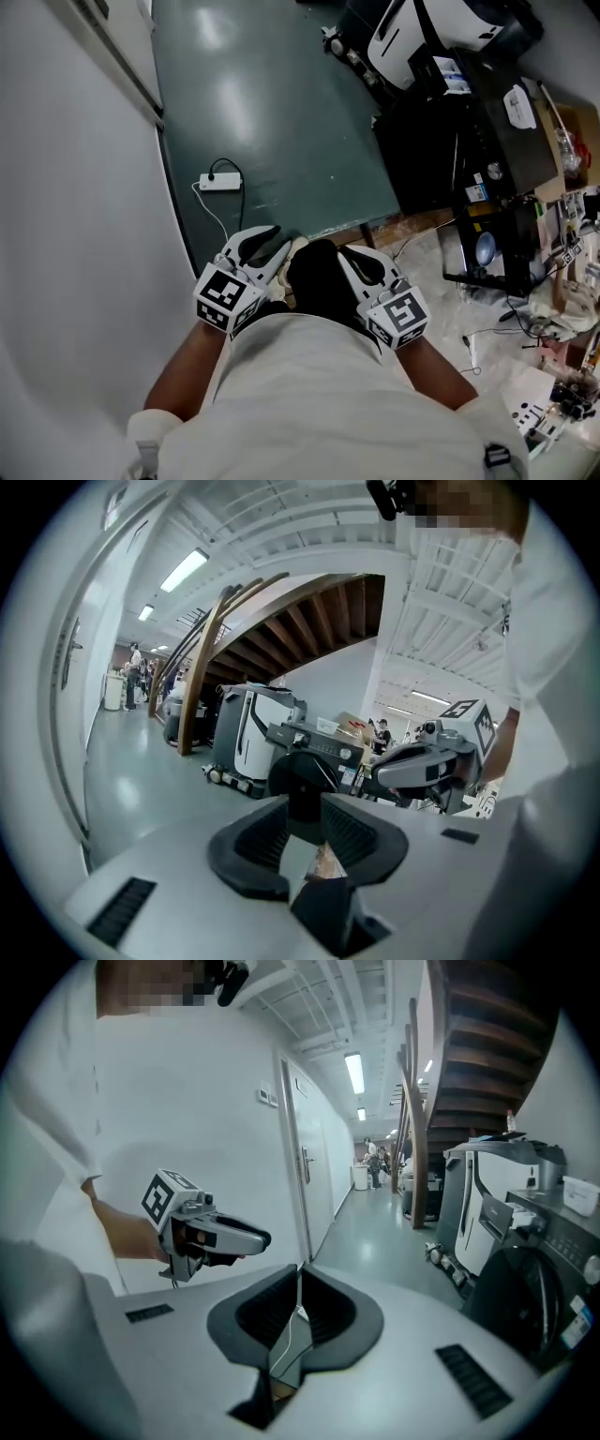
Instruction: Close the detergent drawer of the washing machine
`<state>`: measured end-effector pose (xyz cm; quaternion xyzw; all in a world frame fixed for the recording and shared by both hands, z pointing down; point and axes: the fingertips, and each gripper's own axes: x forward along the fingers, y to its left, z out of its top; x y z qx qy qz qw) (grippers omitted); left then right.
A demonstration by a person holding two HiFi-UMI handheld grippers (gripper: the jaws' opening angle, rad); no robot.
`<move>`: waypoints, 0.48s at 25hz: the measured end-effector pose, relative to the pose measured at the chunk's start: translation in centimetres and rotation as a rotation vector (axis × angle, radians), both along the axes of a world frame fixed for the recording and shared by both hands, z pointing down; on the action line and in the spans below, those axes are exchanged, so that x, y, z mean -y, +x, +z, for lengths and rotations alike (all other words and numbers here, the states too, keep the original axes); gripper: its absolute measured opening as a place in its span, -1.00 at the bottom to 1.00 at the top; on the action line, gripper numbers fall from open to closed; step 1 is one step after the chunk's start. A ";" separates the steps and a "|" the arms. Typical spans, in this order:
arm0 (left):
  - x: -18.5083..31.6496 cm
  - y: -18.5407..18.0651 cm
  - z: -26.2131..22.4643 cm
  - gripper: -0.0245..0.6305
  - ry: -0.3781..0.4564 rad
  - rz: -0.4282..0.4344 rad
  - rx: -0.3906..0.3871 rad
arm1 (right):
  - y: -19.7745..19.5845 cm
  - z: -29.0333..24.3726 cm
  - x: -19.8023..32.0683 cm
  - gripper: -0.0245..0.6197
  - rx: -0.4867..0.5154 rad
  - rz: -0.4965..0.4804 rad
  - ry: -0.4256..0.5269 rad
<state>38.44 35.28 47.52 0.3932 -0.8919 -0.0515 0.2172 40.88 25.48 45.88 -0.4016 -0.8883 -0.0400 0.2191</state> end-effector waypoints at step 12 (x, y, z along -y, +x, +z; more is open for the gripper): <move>-1.0 -13.7 0.6 -0.60 -0.056 0.022 -0.040 | -14.3 1.1 -0.2 -0.90 -0.037 0.032 -0.048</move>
